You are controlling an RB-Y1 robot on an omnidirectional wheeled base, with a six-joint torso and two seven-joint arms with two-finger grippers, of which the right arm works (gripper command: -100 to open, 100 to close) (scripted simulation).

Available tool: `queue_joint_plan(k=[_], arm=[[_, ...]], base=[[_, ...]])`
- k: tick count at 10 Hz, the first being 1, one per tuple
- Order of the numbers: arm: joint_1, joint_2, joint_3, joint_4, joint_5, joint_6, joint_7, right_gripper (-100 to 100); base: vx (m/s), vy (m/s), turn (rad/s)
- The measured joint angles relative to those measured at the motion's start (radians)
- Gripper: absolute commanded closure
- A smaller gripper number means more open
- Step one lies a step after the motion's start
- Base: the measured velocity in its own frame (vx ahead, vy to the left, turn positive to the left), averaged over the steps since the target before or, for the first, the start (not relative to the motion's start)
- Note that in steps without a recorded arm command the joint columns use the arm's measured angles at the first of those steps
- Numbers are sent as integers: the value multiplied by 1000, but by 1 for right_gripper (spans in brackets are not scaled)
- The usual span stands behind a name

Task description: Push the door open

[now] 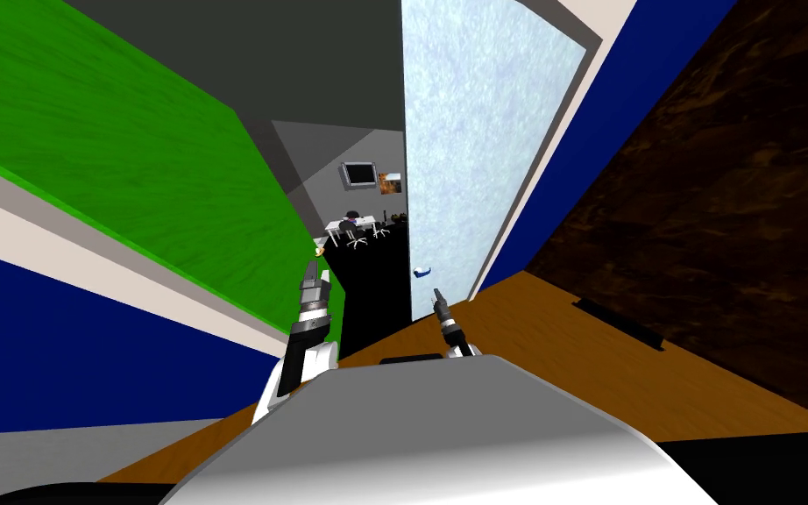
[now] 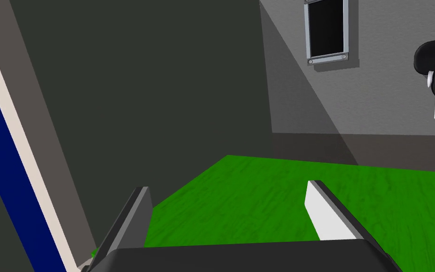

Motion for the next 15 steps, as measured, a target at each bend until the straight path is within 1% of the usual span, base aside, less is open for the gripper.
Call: queue_joint_plan(k=[2,5,7,8,11,12,13,15], arm=[[-17,7,10,50,3,-9,1,-100],[-32,13,25,102,8,-14,1,-100],[-53,21,33,168,11,-35,1,-100],[-57,22,41,190,13,-41,0,-100],[-78,35,55,246,17,-42,0,-100],[-79,35,55,249,17,-43,0,-100],[-83,29,52,259,16,-48,1,-100],[-87,22,48,263,15,-49,1,-100]], base=[[51,-123,74],[48,-100,58],[49,-141,96],[28,-155,75],[36,-94,38],[114,8,30],[176,27,22],[167,45,19]])
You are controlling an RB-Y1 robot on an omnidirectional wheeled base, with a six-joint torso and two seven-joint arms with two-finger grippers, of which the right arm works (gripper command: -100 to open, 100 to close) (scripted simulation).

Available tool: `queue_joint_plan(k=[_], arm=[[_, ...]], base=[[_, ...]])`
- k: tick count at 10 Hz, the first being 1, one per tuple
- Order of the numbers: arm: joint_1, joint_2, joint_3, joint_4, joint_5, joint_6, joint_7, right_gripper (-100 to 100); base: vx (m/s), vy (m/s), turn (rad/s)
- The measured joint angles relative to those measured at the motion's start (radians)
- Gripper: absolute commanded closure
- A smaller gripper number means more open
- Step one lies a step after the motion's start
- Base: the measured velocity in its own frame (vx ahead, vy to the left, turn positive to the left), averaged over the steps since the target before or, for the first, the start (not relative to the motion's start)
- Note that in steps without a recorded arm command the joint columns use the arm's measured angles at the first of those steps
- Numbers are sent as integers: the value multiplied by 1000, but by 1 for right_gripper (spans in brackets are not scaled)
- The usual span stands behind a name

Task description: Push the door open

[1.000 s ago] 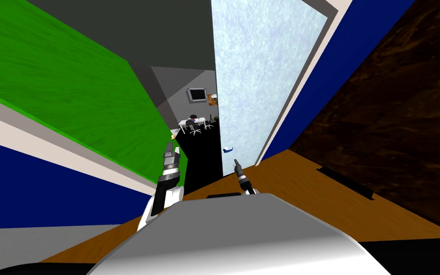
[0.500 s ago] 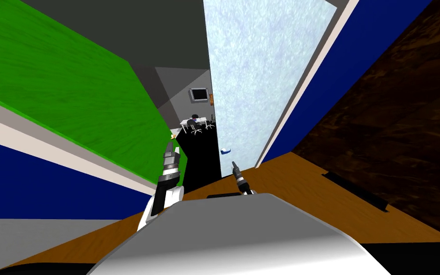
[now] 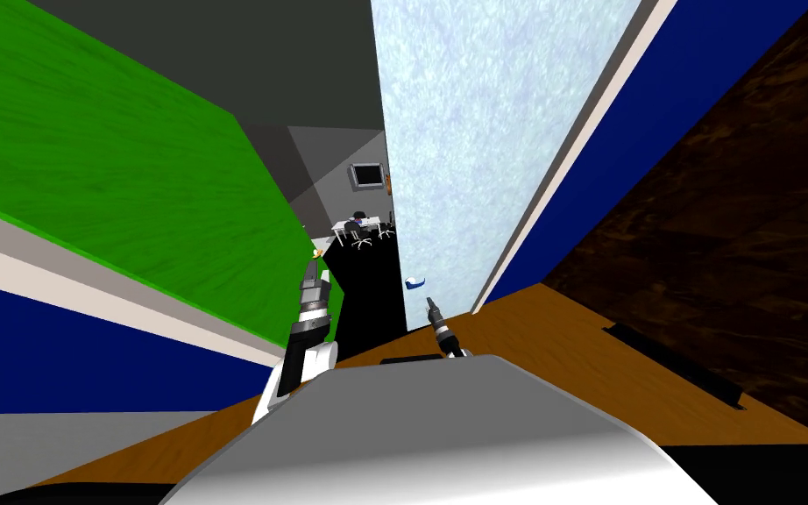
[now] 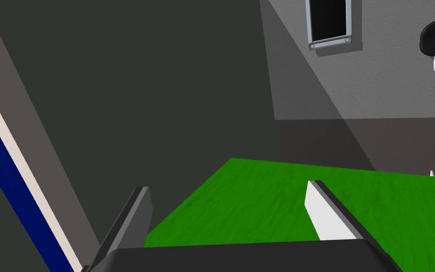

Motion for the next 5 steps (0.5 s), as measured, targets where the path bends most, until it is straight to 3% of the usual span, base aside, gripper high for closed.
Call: queue_joint_plan(k=[5], arm=[[-14,2,-13,19,-5,-5,3,-100]], base=[[202,52,25]])
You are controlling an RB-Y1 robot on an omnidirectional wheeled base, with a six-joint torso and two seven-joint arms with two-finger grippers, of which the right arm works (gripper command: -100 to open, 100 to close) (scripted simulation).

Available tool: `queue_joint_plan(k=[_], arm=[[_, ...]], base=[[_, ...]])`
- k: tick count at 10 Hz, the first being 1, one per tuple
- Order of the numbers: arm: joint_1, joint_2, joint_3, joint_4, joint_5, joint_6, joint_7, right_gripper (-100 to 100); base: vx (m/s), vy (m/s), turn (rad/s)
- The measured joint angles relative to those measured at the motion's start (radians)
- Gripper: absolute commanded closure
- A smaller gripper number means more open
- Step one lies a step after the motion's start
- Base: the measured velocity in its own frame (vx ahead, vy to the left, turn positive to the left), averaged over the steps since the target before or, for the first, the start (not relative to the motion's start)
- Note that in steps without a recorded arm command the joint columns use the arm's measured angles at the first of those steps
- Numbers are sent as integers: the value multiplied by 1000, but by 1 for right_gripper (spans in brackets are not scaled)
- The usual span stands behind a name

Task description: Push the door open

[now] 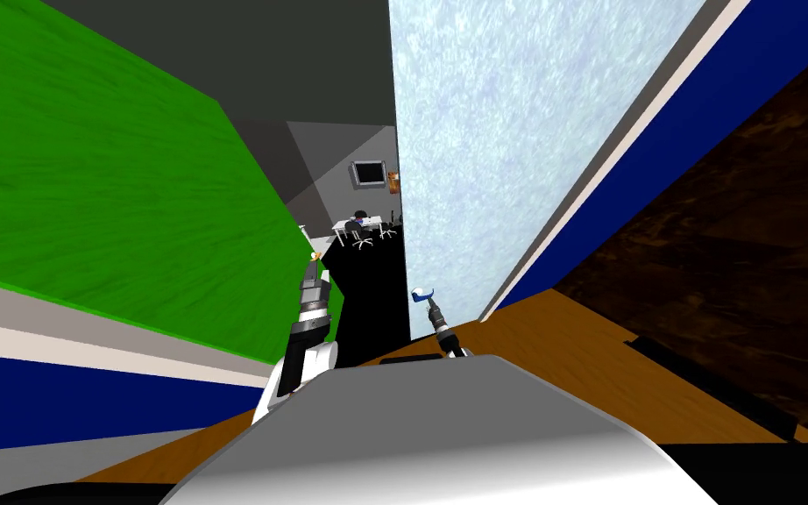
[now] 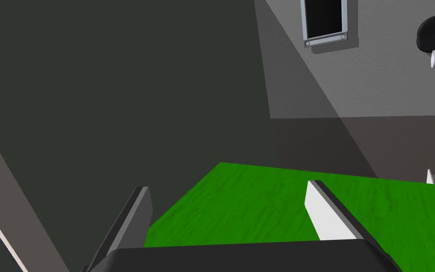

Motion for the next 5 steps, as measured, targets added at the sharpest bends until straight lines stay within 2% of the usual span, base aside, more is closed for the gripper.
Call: queue_joint_plan(k=[1,2,3,5], arm=[[-4,6,-3,5,-1,-1,1,-100],[-7,13,-6,11,-2,-4,1,-100],[-8,14,-6,12,-2,-4,1,100],[-10,13,-7,9,-3,-5,1,100]], base=[[187,42,29],[80,23,4],[-9,-4,-5],[-26,-9,4]])
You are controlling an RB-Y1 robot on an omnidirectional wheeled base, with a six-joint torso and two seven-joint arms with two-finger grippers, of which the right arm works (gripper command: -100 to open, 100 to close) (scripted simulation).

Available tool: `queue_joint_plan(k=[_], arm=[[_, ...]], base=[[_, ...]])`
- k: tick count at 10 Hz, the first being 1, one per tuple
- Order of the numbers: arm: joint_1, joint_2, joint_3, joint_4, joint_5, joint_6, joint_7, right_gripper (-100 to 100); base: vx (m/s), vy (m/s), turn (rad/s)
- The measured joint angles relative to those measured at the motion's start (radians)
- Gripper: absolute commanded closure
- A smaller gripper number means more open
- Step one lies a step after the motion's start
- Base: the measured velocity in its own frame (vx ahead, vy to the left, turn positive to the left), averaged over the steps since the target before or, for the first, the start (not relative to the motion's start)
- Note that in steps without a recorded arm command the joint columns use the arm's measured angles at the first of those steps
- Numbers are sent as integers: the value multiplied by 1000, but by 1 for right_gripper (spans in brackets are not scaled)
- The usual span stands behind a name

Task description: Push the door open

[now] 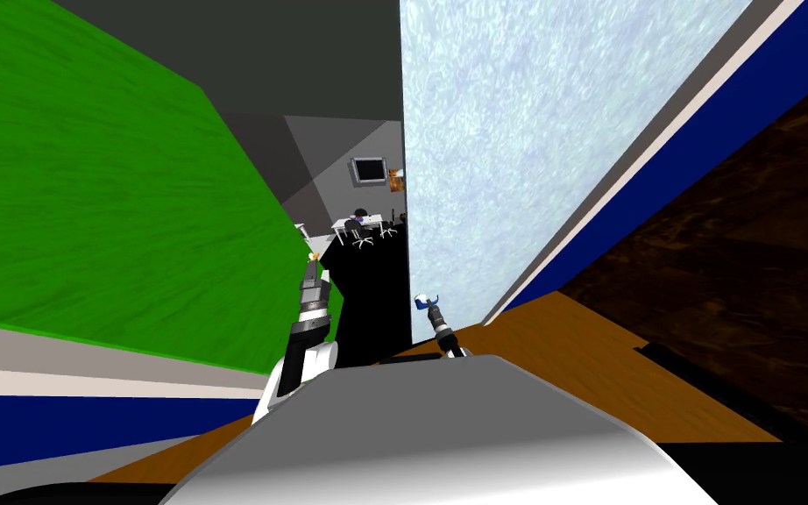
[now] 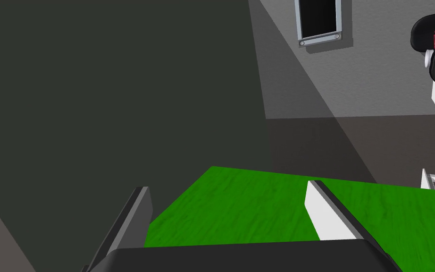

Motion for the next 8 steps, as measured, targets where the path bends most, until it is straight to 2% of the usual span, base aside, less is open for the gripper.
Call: queue_joint_plan(k=[4,6,8], arm=[[4,-1,1,4,1,4,1,100],[10,-4,-4,8,-2,7,3,100],[-1,-6,-18,25,-8,3,7,100]], base=[[15,5,-8],[134,64,-36],[209,89,-48]])
